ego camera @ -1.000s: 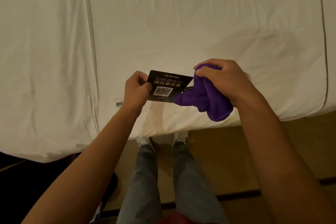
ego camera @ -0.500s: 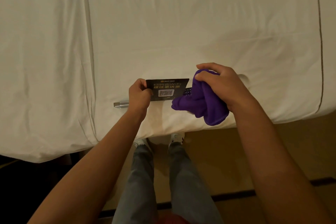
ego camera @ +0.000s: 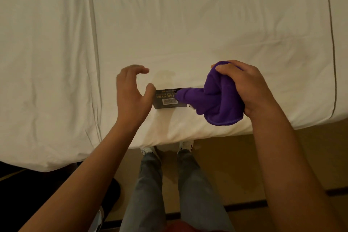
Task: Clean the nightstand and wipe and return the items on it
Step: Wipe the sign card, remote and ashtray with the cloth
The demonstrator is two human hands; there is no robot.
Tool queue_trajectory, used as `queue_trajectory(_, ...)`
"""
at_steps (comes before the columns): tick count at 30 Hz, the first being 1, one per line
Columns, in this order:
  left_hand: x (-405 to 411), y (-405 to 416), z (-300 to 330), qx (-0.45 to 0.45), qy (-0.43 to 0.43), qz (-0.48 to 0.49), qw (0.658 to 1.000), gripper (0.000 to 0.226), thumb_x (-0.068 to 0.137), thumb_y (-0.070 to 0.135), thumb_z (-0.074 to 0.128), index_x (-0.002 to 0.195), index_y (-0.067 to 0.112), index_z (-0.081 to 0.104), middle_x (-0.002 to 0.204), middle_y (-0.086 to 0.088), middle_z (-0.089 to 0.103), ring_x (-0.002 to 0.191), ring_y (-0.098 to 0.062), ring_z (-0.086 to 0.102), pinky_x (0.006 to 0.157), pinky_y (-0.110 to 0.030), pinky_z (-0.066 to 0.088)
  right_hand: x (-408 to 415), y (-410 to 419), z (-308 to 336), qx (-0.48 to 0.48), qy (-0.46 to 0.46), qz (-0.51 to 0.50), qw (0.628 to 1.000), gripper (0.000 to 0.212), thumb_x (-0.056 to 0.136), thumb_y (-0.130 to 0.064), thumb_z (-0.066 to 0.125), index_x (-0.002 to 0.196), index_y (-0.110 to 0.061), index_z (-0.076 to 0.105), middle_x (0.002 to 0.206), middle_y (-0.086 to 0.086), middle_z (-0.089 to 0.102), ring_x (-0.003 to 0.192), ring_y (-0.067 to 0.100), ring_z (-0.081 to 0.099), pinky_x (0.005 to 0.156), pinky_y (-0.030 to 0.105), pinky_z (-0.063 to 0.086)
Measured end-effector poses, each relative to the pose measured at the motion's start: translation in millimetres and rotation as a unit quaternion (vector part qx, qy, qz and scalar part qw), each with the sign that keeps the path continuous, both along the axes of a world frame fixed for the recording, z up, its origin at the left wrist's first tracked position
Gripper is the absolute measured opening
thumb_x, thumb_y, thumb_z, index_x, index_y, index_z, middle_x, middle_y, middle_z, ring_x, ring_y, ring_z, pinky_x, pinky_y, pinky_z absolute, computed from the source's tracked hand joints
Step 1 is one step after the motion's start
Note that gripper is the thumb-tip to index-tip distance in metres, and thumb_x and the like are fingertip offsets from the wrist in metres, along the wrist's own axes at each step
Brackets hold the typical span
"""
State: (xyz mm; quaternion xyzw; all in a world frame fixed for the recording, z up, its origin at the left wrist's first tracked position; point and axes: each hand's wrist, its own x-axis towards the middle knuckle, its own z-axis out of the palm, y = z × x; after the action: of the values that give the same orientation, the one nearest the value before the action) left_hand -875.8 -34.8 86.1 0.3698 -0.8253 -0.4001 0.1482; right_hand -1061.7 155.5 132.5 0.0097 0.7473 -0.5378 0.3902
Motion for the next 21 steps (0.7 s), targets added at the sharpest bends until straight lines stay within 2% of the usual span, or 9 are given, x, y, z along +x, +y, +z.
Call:
queue_trajectory(2,-10,10,23,-0.063,0.036,-0.016,0.997,0.022,0.091,0.019,0.058,0.112,0.014,0.062,0.119,0.001,0.062,0.112,-0.012,0.056,0.090,-0.021,0.045,-4,3,9,-0.046,-0.014,-0.020,0.999,0.032,0.083,-0.034,0.070,0.103,-0.010,0.076,0.107,0.011,0.076,0.097,0.022,0.072,0.091,0.045,0.061)
queue_trajectory(4,-20,27,44,-0.018,0.076,-0.039,0.996,0.015,0.097,0.024,0.055,0.108,0.017,0.062,0.108,0.006,0.066,0.099,-0.004,0.061,0.079,-0.013,0.047,-8,9,16,-0.128,-0.061,-0.048,0.989,0.037,0.084,-0.034,0.069,0.104,-0.004,0.073,0.101,0.012,0.074,0.095,0.024,0.071,0.090,0.049,0.060)
queue_trajectory(7,-36,55,60,0.177,0.093,0.004,0.980,0.021,0.104,0.029,0.045,0.112,0.027,0.065,0.104,0.011,0.071,0.100,-0.005,0.067,0.078,-0.015,0.053,-10,20,28,-0.296,-0.173,-0.080,0.936,0.026,0.089,-0.029,0.060,0.098,-0.008,0.072,0.092,0.008,0.074,0.088,0.024,0.072,0.084,0.038,0.059)
queue_trajectory(11,-64,73,65,0.467,0.059,0.166,0.867,0.033,0.105,0.031,0.041,0.105,0.027,0.074,0.100,0.008,0.078,0.093,-0.007,0.073,0.087,-0.033,0.057,-16,35,38,-0.405,-0.194,-0.120,0.886,0.030,0.088,-0.030,0.058,0.100,-0.005,0.069,0.090,0.007,0.073,0.084,0.023,0.070,0.081,0.036,0.059)
queue_trajectory(14,-73,83,66,0.552,0.064,0.076,0.828,0.045,0.104,0.054,0.037,0.114,0.029,0.073,0.116,0.003,0.076,0.111,-0.015,0.070,0.097,-0.041,0.055,-19,46,40,-0.381,-0.178,-0.159,0.893,0.031,0.088,-0.032,0.059,0.103,-0.005,0.066,0.091,0.008,0.072,0.086,0.024,0.070,0.082,0.037,0.059)
queue_trajectory(16,-74,91,67,0.567,0.073,-0.014,0.820,0.045,0.098,0.064,0.042,0.111,0.036,0.075,0.119,0.005,0.075,0.115,-0.014,0.069,0.093,-0.034,0.058,-19,53,36,-0.317,-0.140,-0.182,0.920,0.028,0.088,-0.030,0.062,0.100,-0.007,0.070,0.095,0.010,0.074,0.092,0.029,0.073,0.087,0.043,0.060)
queue_trajectory(18,-75,96,68,0.499,0.056,-0.079,0.861,0.023,0.093,0.058,0.058,0.102,0.044,0.074,0.110,0.009,0.076,0.104,-0.010,0.073,0.082,-0.026,0.059,-19,61,34,-0.212,-0.058,-0.191,0.957,0.025,0.083,-0.032,0.068,0.098,-0.013,0.074,0.101,0.009,0.074,0.102,0.029,0.073,0.091,0.046,0.060)
queue_trajectory(20,-82,97,68,0.426,0.061,-0.063,0.901,0.007,0.094,0.039,0.067,0.099,0.037,0.072,0.100,0.009,0.077,0.094,-0.010,0.074,0.076,-0.026,0.060,-12,67,33,-0.094,0.082,-0.183,0.975,0.018,0.078,-0.034,0.070,0.094,-0.026,0.075,0.096,-0.003,0.075,0.094,0.014,0.073,0.079,0.032,0.061)
queue_trajectory(21,-83,98,68,0.415,0.075,-0.051,0.905,0.005,0.096,0.031,0.067,0.100,0.033,0.070,0.098,0.006,0.077,0.092,-0.011,0.074,0.076,-0.027,0.060,-4,65,34,-0.073,0.127,-0.173,0.974,0.018,0.078,-0.034,0.070,0.094,-0.029,0.075,0.094,-0.008,0.076,0.091,0.008,0.073,0.074,0.025,0.059)
